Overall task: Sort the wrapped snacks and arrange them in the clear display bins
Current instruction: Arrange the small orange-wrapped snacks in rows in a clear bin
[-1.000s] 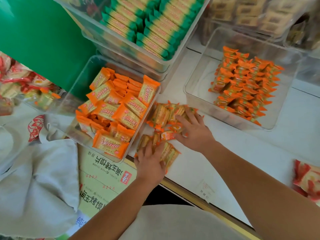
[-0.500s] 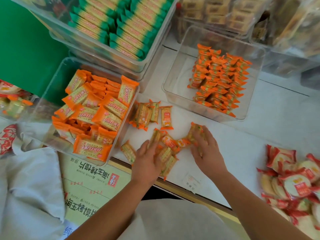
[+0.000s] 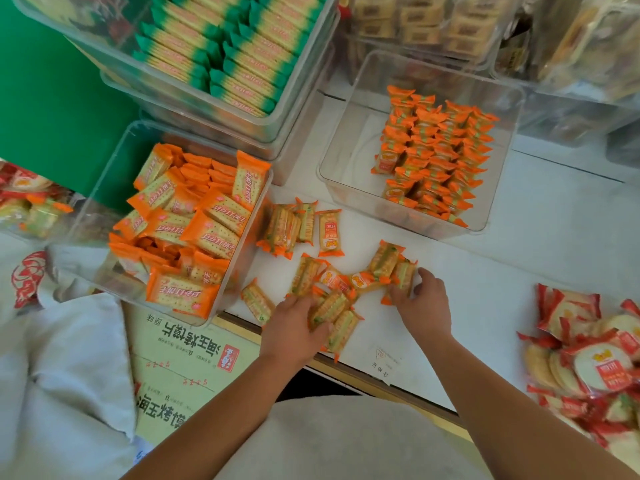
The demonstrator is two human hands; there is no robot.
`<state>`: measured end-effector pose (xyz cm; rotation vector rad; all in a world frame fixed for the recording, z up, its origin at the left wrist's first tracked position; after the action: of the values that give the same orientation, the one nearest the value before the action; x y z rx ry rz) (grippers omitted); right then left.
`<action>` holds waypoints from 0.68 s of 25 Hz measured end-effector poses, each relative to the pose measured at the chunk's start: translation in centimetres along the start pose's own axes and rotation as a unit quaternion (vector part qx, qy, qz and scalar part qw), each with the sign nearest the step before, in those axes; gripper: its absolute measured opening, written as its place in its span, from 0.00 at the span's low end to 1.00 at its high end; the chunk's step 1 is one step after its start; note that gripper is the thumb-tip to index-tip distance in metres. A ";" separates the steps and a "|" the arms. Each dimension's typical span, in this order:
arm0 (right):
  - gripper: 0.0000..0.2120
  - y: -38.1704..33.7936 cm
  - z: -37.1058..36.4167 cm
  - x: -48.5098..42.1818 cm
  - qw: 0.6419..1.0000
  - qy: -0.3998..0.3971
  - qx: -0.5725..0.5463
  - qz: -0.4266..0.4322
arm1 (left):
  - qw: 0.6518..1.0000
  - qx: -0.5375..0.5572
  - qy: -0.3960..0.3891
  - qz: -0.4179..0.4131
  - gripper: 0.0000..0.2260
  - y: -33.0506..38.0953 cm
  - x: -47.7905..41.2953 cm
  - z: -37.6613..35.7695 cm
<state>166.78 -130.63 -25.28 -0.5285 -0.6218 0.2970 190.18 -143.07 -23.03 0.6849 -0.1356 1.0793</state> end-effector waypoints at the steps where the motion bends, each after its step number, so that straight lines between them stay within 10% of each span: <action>1: 0.30 0.0 0.0 -0.3 1.000 0.000 0.002 0.004 | 0.999 -0.032 -0.006 -0.005 0.19 0.5 0.2 -0.2; 7: 0.23 1.4 3.0 1.7 0.991 -0.067 -0.090 -0.071 | 0.999 -0.029 0.013 0.034 0.15 2.0 1.6 -0.8; 14: 0.18 -0.6 9.1 7.4 0.834 -0.292 -0.453 -0.122 | 0.958 0.269 0.059 0.076 0.17 8.9 5.0 2.0; 17: 0.18 -1.8 10.7 8.7 0.830 -0.302 -0.458 -0.098 | 0.939 0.336 0.069 0.032 0.18 12.3 6.9 2.8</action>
<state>167.07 -124.46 -12.88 -1.3092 -1.4513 -0.0704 183.76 -135.88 -12.45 1.2182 0.3536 1.2378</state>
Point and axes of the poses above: each hand's wrist, its own x-axis away from the middle knuckle, its own z-axis out of the back of the hand, y = z × x, the point moved 3 cm from there along -x, towards the middle knuckle, and after that the axes turned 5 degrees about y, right-handed, at the moved point
